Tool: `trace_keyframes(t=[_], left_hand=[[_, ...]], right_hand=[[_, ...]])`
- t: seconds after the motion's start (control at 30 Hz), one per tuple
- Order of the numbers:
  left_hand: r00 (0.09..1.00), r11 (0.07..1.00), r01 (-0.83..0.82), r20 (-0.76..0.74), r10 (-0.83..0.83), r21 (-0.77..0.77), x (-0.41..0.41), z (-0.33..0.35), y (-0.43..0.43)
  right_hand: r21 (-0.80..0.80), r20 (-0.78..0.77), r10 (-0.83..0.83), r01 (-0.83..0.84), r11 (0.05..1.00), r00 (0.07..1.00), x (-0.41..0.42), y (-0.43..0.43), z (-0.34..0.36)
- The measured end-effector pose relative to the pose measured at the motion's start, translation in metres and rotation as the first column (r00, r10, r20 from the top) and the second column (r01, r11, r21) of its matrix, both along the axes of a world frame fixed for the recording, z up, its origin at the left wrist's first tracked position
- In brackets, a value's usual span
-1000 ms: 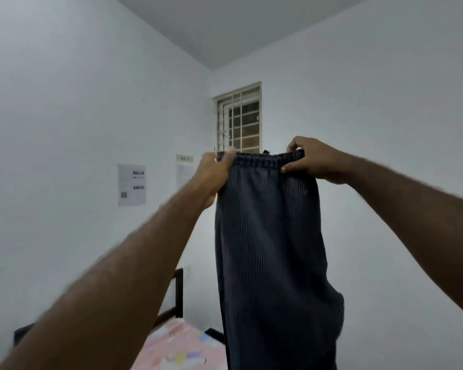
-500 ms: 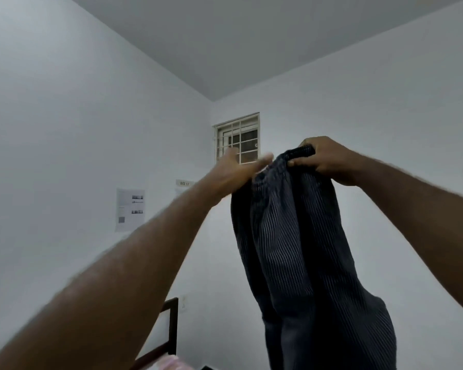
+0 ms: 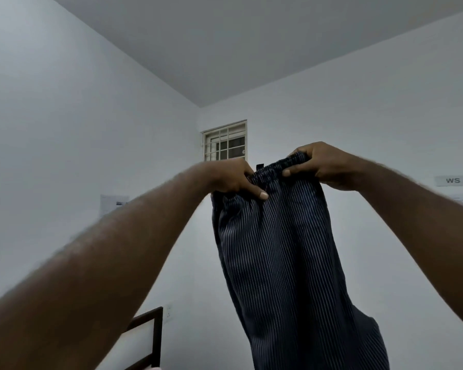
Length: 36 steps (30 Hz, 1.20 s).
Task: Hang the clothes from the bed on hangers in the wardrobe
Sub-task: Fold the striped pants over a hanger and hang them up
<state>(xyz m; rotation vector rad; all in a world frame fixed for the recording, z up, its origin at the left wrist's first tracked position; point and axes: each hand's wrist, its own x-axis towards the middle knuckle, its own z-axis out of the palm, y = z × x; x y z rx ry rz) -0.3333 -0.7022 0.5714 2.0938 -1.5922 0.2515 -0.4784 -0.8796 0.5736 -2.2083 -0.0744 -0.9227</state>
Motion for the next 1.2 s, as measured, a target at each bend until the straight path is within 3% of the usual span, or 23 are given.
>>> trace_keyframes(t=[0.07, 0.27, 0.4, 0.53, 0.67, 0.83, 1.03, 1.2], left_hand=[[0.998, 0.997, -0.044, 0.036, 0.042, 0.069, -0.002, 0.007, 0.004], [0.985, 0.943, -0.139, -0.053, 0.162, 0.301, 0.001, 0.013, 0.009], [0.988, 0.959, -0.115, -0.070, 0.137, 0.258, 0.009, 0.018, 0.011], [0.981, 0.938, -0.195, 0.047, 0.189, 0.288, 0.006, 0.013, 0.003], [0.998, 0.993, -0.049, 0.055, 0.043, 0.107, -0.003, -0.014, -0.018], [0.999, 0.997, 0.046, -0.004, -0.046, 0.059, 0.009, -0.060, -0.036], [0.993, 0.954, -0.030, -0.099, 0.062, 0.297, 0.046, -0.117, -0.056], [0.981, 0.932, -0.007, -0.179, 0.076, 0.361, 0.049, -0.136, -0.095]], right_hand=[[0.029, 0.041, -0.004, 0.002, 1.000, 0.999, -0.002, -0.004, 0.000], [-0.010, -0.095, -0.057, 0.057, 0.998, 0.994, -0.007, -0.014, -0.006], [-0.013, -0.078, -0.095, 0.094, 0.995, 0.992, -0.007, -0.014, -0.007], [-0.060, -0.075, -0.133, 0.128, 0.990, 0.988, 0.000, -0.002, -0.013], [-0.082, -0.056, -0.082, 0.077, 0.994, 0.995, 0.013, 0.008, -0.030], [-0.058, -0.059, -0.072, 0.068, 0.996, 0.996, 0.021, 0.005, -0.065], [0.030, -0.138, -0.192, 0.198, 0.980, 0.972, 0.010, -0.043, -0.131], [-0.058, -0.333, -0.353, 0.355, 0.933, 0.874, -0.009, -0.089, -0.166]])
